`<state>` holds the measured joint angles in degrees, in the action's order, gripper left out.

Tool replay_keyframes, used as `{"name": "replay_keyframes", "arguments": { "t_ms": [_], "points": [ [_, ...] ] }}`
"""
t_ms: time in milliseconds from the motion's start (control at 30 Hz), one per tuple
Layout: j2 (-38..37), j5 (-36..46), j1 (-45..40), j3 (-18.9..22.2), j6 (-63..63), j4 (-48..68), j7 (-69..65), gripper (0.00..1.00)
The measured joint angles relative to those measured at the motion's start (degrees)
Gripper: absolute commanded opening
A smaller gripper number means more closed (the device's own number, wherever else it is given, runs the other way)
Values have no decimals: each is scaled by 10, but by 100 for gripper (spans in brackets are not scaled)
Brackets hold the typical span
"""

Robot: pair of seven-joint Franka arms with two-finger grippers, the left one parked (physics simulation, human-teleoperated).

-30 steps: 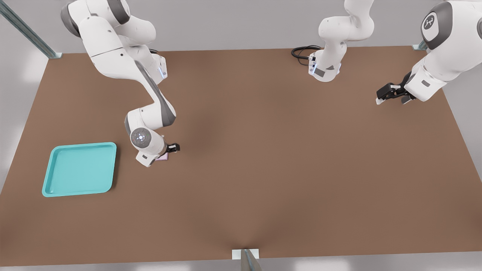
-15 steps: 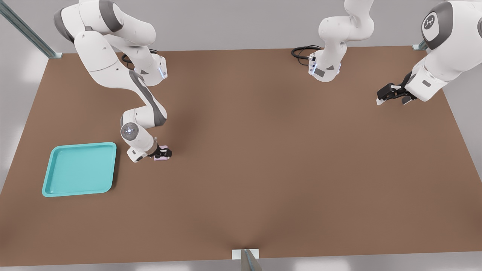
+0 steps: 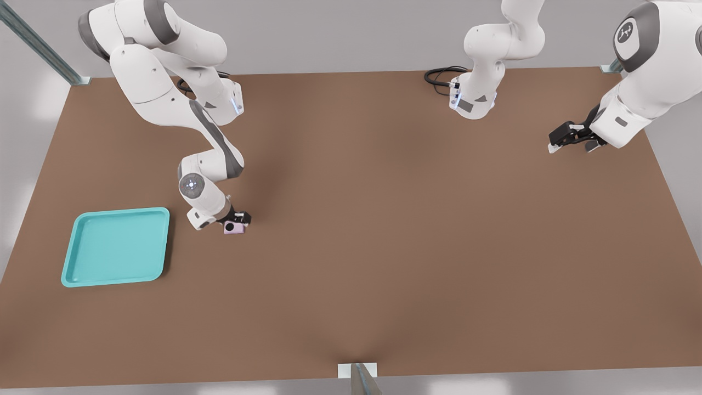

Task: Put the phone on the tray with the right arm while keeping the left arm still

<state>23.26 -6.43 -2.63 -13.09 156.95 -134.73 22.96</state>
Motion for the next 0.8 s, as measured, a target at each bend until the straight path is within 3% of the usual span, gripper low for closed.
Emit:
{"name": "replay_keyframes", "arguments": {
  "t_ms": [267,333,367,567,700,800],
  "points": [
    [13,-13,-1,0,2,1,9,94],
    [14,-14,-2,0,3,1,9,80],
    [11,-14,-2,0,3,1,9,78],
    [-39,-17,-13,0,-20,1,8,78],
    [-54,-18,-137,0,-33,9,-26,78],
    [-18,-18,-254,1,-38,57,-79,78]
  ]
}}
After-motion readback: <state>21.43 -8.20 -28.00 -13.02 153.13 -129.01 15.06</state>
